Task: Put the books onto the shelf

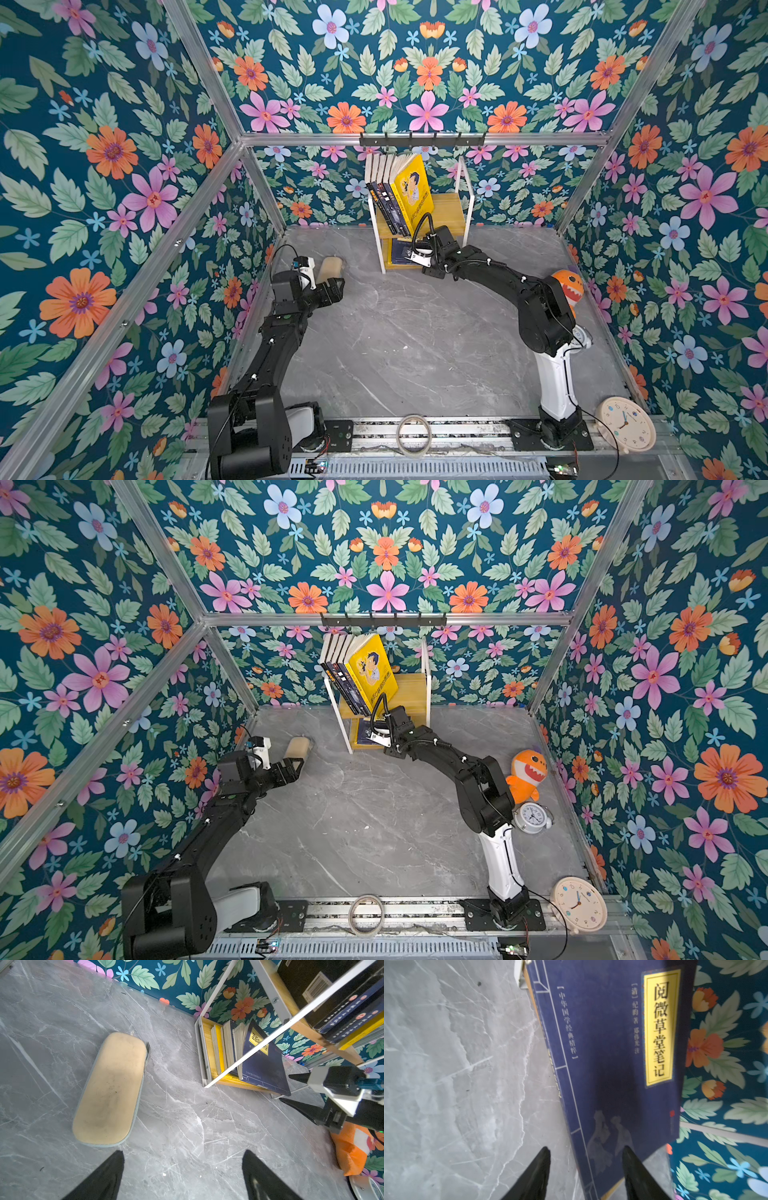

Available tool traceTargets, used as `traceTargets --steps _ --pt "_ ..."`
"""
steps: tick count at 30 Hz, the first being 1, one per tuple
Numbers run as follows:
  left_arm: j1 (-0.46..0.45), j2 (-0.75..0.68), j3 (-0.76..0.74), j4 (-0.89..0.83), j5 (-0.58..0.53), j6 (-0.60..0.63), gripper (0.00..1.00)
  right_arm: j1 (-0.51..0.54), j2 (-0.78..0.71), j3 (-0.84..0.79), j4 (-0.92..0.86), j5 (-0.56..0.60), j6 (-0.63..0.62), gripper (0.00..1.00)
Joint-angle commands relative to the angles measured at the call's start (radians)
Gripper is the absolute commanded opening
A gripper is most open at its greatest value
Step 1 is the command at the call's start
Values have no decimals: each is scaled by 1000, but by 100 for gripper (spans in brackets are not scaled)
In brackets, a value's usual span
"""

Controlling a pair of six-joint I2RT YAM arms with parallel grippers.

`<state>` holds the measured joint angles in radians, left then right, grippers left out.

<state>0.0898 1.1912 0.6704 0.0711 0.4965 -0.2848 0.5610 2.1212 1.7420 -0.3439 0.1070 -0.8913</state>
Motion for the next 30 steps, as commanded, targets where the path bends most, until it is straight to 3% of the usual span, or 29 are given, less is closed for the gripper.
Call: traceTargets --steps 1,19,30 --pt "2 -10 5 3 1 12 90 -8 20 24 -28 -34 31 54" --pt "4 -7 6 -3 -17 19 91 -24 86 116 -22 -21 8 35" --pt "12 -6 8 -4 -9 18 91 -7 83 127 -39 -89 25 34"
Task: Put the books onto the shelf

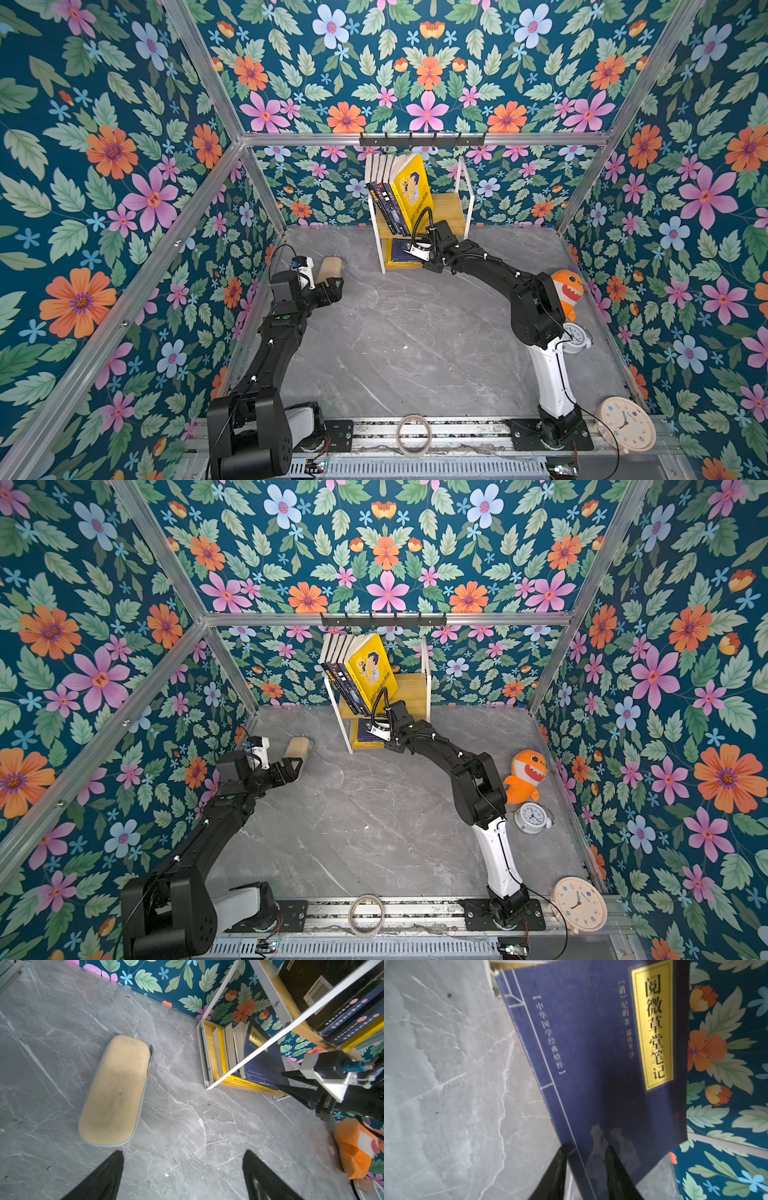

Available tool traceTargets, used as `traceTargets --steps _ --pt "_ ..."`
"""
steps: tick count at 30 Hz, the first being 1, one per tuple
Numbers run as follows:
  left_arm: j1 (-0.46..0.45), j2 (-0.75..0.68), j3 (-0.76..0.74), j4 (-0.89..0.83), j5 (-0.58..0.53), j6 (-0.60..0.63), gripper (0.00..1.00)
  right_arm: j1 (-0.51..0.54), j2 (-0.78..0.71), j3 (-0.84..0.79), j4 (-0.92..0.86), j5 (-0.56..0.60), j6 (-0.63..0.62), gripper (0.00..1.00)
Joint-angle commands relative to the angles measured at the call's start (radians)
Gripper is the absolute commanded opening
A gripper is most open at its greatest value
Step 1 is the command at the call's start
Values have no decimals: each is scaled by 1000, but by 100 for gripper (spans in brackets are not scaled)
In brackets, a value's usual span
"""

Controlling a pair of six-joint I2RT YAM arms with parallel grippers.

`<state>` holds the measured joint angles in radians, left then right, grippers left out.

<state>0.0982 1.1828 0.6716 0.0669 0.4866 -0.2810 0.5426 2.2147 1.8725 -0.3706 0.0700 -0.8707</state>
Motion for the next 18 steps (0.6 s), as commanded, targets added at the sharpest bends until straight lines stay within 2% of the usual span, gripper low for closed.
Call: traceTargets --steps 1,3,7,18 --pt "3 5 7 1 -7 15 91 18 -17 -17 -1 -63 5 35" --pt "3 5 5 3 -7 16 91 25 -18 -28 14 -74 10 39" --pt "4 7 6 1 -3 17 91 29 15 2 16 -45 12 39" --pt "6 1 6 -2 -7 22 91 28 83 76 19 -6 33 24"
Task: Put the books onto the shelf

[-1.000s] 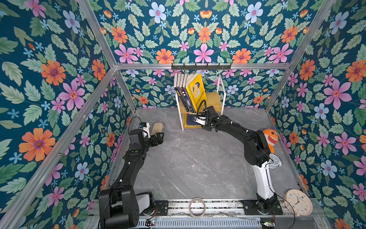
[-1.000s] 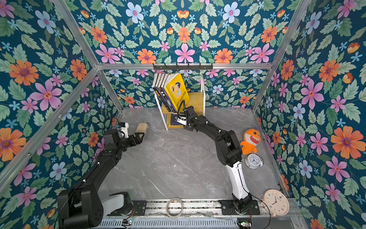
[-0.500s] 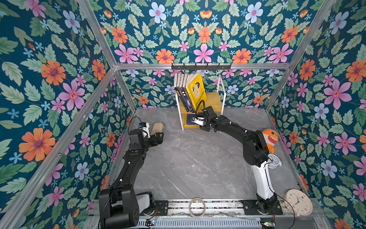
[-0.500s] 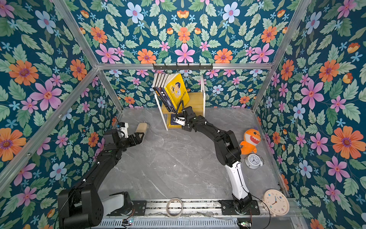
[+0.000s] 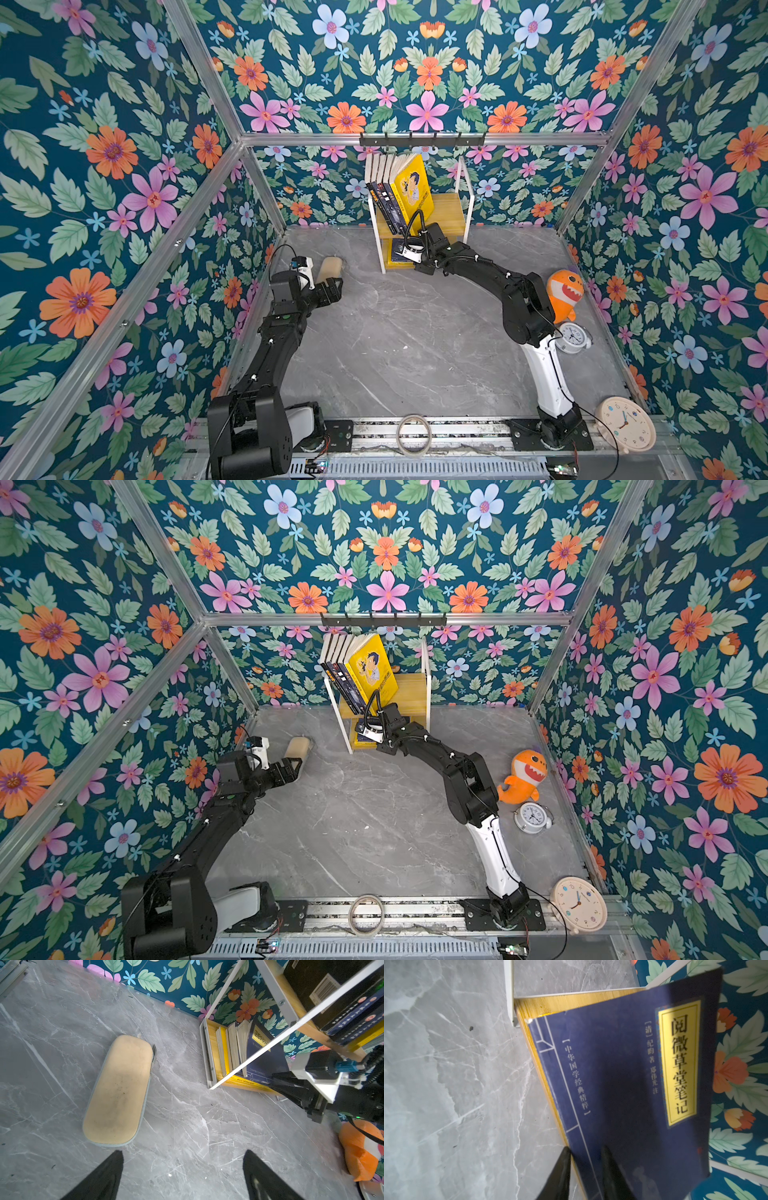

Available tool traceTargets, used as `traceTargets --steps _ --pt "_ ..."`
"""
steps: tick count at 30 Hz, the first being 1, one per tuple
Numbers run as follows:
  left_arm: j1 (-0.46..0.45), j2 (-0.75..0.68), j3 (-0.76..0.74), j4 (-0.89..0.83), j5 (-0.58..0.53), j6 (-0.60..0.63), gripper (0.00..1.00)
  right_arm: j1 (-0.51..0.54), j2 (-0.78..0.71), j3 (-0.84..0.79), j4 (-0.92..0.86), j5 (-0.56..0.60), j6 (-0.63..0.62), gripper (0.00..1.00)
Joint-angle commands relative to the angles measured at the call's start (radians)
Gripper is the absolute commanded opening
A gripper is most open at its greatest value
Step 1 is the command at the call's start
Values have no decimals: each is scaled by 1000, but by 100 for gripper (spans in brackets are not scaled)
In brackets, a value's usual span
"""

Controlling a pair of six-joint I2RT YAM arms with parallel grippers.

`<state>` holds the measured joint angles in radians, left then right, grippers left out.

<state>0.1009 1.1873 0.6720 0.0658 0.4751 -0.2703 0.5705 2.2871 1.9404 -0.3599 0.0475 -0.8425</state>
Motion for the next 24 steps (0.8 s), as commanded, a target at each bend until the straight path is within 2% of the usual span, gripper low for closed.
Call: traceTargets --steps 1,6,12,19,24 --pt "3 -5 7 0 11 11 92 1 9 8 10 14 5 23" --pt "4 1 3 4 0 13 92 -1 19 10 19 15 -7 18" --pt "3 2 2 3 -1 12 92 -1 26 21 22 13 -19 18" --pt "5 0 1 3 1 12 92 -7 -36 -34 9 11 -39 27" --pt "6 3 5 1 0 12 92 -27 -91 -109 27 19 -50 28"
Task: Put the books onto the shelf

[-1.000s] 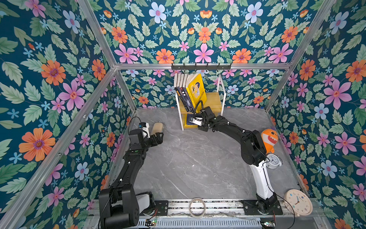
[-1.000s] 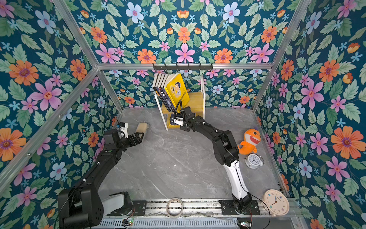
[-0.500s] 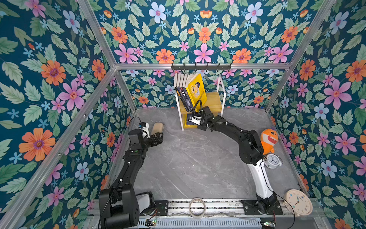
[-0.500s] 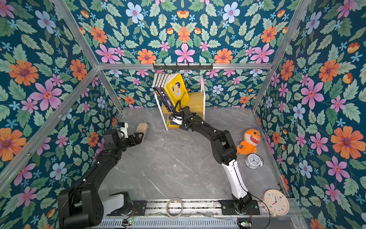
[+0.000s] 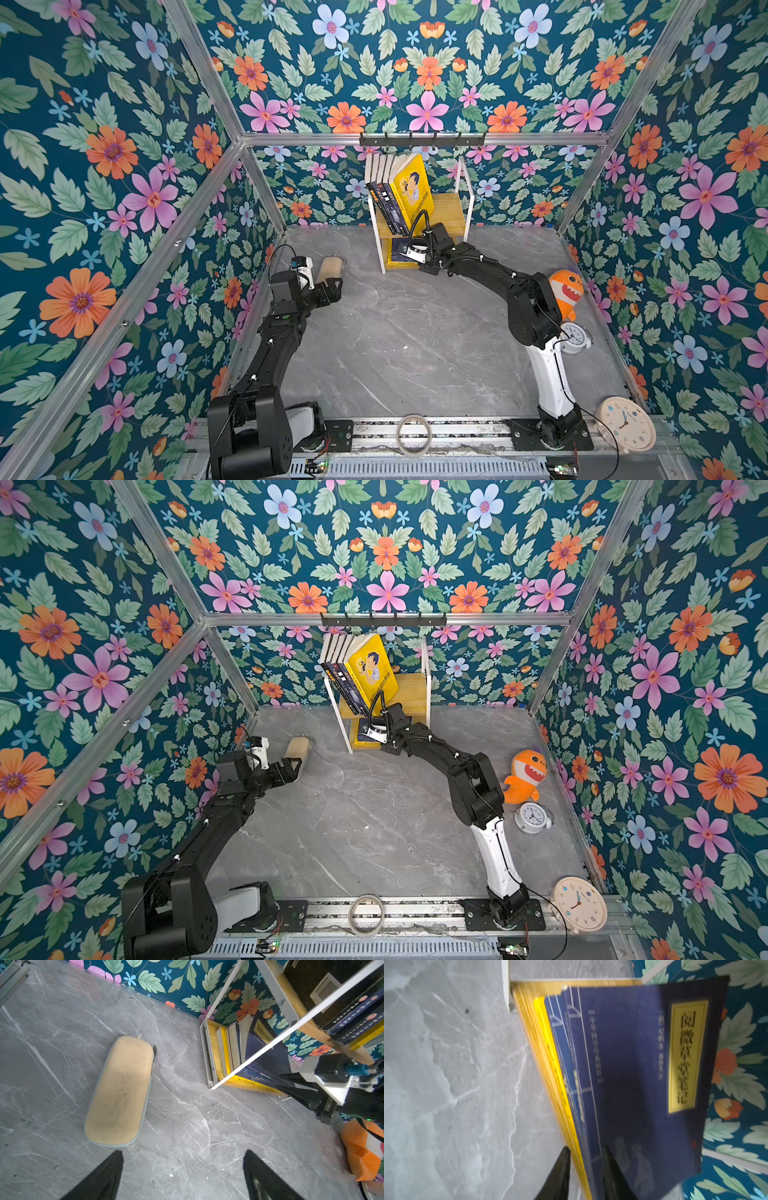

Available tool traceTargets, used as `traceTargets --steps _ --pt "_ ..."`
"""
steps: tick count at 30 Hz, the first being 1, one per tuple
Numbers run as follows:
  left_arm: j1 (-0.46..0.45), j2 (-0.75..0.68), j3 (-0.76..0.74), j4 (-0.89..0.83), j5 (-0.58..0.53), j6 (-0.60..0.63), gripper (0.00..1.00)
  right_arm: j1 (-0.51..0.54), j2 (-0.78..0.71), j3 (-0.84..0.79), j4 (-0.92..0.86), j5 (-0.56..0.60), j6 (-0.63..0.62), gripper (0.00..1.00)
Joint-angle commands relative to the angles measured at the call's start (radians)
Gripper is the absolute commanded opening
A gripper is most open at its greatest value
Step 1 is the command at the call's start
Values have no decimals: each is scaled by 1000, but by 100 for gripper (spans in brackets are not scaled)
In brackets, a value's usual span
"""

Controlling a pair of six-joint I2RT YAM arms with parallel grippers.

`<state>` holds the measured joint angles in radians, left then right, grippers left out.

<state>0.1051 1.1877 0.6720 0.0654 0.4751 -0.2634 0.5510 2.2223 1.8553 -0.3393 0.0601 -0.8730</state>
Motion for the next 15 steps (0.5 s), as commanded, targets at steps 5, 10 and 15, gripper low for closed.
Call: traceTargets --steps 5,10,15 --pt "3 3 4 6 14 -1 92 -30 -44 -58 24 25 -24 27" --pt "3 2 4 5 8 0 92 -48 -37 -57 35 45 -21 26" --pt "10 3 2 4 -4 6 92 -57 -36 -61 41 42 -27 23"
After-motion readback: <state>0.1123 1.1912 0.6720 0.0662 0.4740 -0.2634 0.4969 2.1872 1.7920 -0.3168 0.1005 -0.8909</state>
